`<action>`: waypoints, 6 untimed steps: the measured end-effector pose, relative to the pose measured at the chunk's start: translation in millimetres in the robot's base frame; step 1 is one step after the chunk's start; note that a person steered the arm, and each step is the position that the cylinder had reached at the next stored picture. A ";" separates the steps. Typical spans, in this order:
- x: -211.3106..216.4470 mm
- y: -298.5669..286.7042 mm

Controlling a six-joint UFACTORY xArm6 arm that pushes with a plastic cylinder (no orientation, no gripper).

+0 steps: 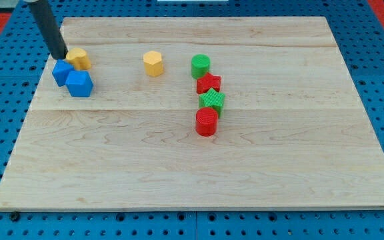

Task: Reposition your arm right to the green star

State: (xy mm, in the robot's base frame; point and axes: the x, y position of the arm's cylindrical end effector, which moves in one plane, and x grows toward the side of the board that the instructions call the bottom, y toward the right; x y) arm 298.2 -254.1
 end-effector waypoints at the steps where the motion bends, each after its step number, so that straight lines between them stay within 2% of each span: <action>1: -52.7 19.6; 2: -35.5 124.9; 3: -1.6 272.9; 4: 42.0 397.0; 5: 108.1 381.3; 6: 147.7 348.4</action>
